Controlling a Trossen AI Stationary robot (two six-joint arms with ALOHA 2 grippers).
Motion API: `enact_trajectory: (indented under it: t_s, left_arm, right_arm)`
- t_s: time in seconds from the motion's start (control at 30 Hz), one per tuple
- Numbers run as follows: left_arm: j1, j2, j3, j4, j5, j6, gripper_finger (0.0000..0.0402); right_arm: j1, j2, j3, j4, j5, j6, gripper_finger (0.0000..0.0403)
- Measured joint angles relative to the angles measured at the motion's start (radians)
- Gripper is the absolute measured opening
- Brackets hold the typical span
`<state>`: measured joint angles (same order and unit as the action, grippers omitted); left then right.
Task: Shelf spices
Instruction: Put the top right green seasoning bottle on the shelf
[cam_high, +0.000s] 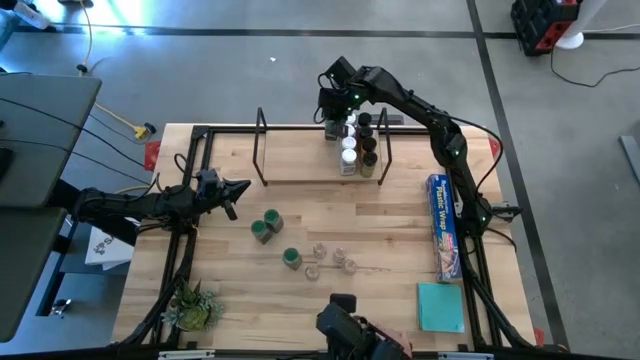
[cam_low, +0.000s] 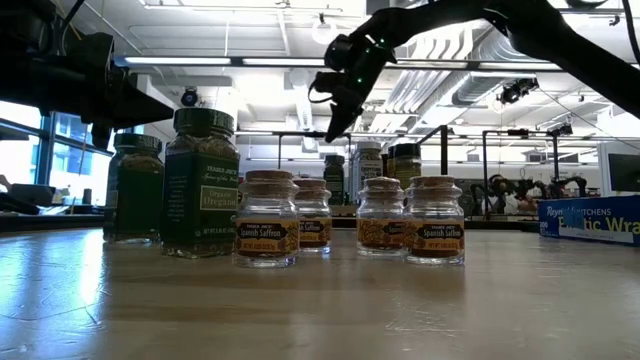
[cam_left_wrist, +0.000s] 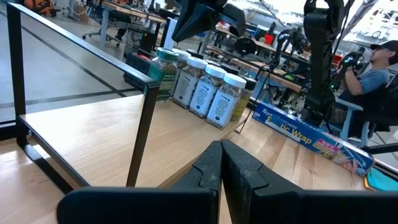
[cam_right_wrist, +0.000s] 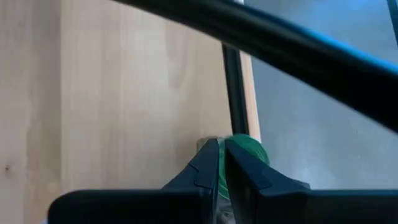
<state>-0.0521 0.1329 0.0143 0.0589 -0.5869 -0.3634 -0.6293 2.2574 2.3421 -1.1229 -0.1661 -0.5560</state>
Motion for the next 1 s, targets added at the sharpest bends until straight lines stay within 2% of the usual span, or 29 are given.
enact_trajectory:
  t_s: [0.5,0.7,1.0]
  left_arm:
    - [0.000,0.000,0.000,0.000,0.000,0.000,0.0005]
    - [0.000,0.000,0.000,0.000,0.000,0.000,0.0005]
    - [0.000,0.000,0.000,0.000,0.000,0.000,0.0005]
  right_arm:
    - [-0.024,0.036,-0.001,-0.067,0.005,-0.023,0.0019]
    - [-0.019,0.032,0.000,-0.068,0.082,-0.116,0.0019]
    - [-0.012,0.027,0.000,-0.070,0.087,-0.133,0.0019]
